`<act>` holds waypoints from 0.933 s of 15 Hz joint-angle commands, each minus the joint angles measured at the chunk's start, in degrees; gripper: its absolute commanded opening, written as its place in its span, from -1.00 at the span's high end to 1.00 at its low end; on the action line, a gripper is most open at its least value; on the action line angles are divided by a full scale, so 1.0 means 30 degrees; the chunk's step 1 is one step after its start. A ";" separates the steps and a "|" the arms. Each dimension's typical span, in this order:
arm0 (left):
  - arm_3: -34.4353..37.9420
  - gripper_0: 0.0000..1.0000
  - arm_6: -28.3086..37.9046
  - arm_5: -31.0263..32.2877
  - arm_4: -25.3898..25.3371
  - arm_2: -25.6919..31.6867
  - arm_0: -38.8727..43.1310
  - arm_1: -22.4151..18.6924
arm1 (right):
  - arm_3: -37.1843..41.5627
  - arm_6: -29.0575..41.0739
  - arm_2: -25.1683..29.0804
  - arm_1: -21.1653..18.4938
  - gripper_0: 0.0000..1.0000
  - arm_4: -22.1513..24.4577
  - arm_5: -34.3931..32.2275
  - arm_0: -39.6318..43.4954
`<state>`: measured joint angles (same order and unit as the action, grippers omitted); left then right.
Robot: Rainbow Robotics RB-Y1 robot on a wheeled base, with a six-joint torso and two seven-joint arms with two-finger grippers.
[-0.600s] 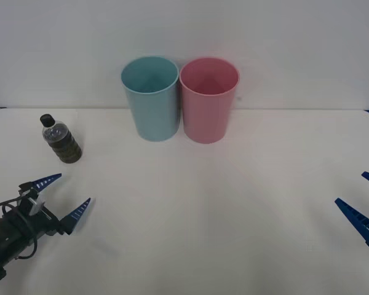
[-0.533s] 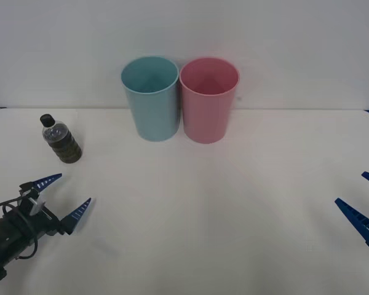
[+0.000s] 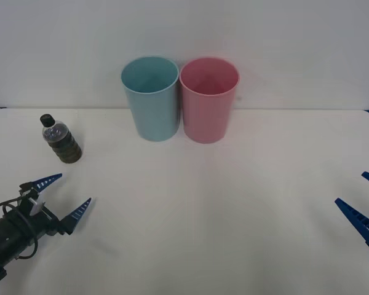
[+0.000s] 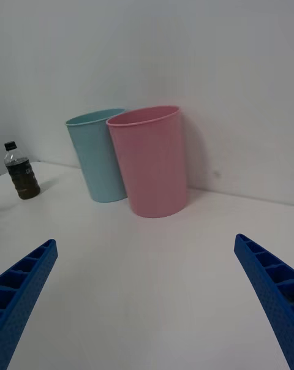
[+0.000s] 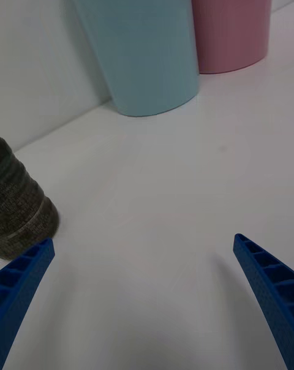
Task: Grasp the object on the table and drop it into the matching bin: aluminum can to the light blue bin, PET bottle to the pink bin.
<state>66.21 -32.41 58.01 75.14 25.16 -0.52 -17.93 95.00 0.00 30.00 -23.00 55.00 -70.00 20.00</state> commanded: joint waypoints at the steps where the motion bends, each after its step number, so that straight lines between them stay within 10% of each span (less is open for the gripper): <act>1: -0.0008 -1.00 0.0138 0.0028 -0.0087 -0.0007 -0.0001 0.0000 | 0.0000 0.0000 0.0000 0.0000 -1.00 0.0000 0.0000 0.0000; 14: -0.0008 -1.00 0.2570 0.0116 -0.2431 0.0081 0.0380 0.0000 | 0.0000 0.0000 0.0000 0.0000 -1.00 0.0000 0.0000 0.0000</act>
<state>66.19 -25.21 58.34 68.89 25.33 0.34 -17.93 95.00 0.00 30.00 -23.00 55.00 -70.00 20.00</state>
